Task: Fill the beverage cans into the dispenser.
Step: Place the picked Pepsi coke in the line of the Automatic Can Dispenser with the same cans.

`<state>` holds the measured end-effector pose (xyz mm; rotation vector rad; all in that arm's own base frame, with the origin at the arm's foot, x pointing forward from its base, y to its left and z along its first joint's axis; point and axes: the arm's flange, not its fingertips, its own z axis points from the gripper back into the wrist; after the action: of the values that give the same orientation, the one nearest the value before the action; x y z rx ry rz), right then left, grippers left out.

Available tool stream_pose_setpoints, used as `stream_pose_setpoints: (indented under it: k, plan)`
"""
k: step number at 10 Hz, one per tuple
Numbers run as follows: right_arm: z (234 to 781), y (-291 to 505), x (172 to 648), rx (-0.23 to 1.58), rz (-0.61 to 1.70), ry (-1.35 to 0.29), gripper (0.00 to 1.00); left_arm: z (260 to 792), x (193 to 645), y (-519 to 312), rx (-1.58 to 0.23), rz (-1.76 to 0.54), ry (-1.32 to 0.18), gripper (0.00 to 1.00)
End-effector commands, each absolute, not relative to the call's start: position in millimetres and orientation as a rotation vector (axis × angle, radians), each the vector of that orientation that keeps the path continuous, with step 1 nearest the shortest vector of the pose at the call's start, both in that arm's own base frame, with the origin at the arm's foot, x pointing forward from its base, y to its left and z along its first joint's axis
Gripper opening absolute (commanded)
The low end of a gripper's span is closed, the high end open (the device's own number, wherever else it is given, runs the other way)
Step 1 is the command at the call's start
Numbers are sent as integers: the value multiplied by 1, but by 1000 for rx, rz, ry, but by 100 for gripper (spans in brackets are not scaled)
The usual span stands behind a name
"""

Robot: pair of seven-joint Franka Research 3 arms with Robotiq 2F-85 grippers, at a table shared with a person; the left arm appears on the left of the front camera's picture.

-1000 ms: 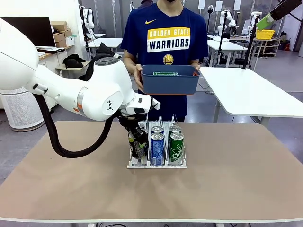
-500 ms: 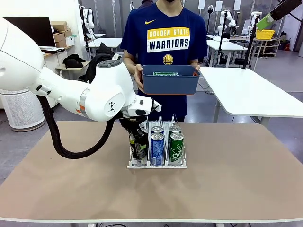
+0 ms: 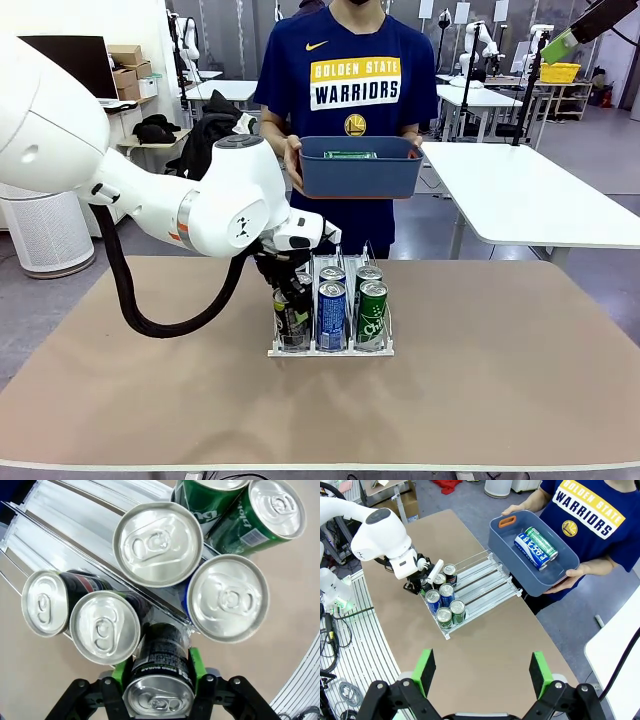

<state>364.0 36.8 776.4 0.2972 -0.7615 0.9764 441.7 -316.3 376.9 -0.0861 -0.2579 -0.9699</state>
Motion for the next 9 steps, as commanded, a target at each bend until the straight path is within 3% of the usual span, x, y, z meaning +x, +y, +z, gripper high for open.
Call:
stream_pose_setpoints:
  k: [1, 2, 3, 4, 5, 8, 9]
  plan:
    - [776, 37, 364, 297, 975, -761, 100, 373, 444, -317, -101, -994, -202, 77]
    - [776, 37, 364, 297, 975, -761, 100, 376, 443, -316, -102, -993, -212, 78]
    - [776, 37, 364, 297, 975, -761, 100, 384, 440, -313, -98, -993, -230, 97]
    - [776, 37, 364, 297, 975, -761, 100, 393, 435, -314, -86, -984, -260, 81]
    - [776, 37, 364, 297, 975, -761, 100, 401, 427, -318, -80, -975, -280, 100]
    - [776, 37, 364, 297, 975, -761, 100, 420, 406, -317, -59, -947, -346, 100]
    - [776, 37, 364, 297, 975, -761, 100, 417, 426, -325, -76, -988, -308, 100]
